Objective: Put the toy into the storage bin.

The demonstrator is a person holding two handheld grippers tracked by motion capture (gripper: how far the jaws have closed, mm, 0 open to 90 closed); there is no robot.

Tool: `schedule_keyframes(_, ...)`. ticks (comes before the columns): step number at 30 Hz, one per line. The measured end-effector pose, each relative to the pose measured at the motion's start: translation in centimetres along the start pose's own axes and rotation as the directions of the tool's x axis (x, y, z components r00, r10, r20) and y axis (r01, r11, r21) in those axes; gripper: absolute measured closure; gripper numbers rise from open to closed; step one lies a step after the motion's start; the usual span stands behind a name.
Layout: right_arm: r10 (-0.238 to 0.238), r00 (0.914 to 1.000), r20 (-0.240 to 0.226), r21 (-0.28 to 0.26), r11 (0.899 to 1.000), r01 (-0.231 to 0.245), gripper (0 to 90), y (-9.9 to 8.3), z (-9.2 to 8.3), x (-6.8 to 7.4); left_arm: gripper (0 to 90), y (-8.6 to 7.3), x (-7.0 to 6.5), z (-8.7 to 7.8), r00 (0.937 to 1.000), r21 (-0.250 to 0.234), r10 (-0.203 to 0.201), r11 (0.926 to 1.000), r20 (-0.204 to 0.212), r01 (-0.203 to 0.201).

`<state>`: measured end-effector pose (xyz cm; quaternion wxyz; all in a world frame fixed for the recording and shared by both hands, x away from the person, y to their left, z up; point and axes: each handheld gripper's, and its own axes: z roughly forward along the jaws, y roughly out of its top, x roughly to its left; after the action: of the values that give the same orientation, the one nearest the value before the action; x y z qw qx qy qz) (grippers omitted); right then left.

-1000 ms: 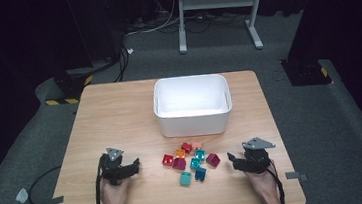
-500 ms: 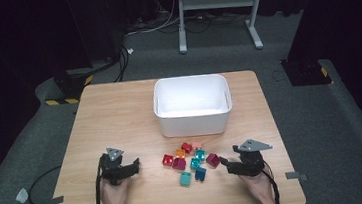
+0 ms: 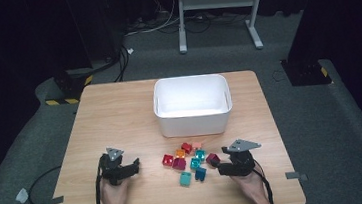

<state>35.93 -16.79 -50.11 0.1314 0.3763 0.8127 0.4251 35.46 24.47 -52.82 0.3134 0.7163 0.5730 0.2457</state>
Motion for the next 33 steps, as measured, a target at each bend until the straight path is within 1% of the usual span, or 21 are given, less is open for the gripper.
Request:
schedule_keyframes(6,-0.005,0.9998,-0.018,0.016,1.000,0.006,35.6,0.1,0.8,0.2,14.5,0.0,0.0,0.0,1.0000,0.000,0.000,1.0000,0.000,0.000)
schedule_keyframes(12,-0.039,0.9992,-0.012,0.052,0.998,0.039,42.9,0.1,1.4,0.6,14.5,0.0,0.0,0.0,1.0000,0.000,0.000,1.0000,0.000,0.000)
schedule_keyframes(15,-0.037,0.9992,-0.017,0.074,0.997,0.038,47.2,0.0,1.8,0.7,14.5,0.0,0.0,0.0,1.0000,0.000,0.000,1.0000,0.000,0.000)
schedule_keyframes(19,-0.046,0.9989,-0.003,0.088,0.995,0.046,55.2,0.0,1.9,0.8,14.5,0.0,0.0,0.0,1.0000,0.000,0.000,1.0000,0.000,0.000)
schedule_keyframes(20,-0.046,0.9989,-0.003,0.088,0.995,0.046,55.2,0.0,1.9,0.8,14.6,0.0,0.0,0.0,1.0000,0.000,0.000,1.0000,0.000,0.000)
schedule_keyframes(21,-0.047,0.9989,-0.008,0.086,0.995,0.047,57.8,0.0,1.8,0.7,14.5,0.0,0.0,0.0,1.0000,0.000,0.001,1.0000,0.000,-0.001)
schedule_keyframes(33,-0.039,0.9992,-0.007,0.074,0.996,0.039,58.6,0.1,1.3,0.5,14.6,0.0,0.0,0.0,1.0000,0.000,0.001,1.0000,0.001,-0.001)
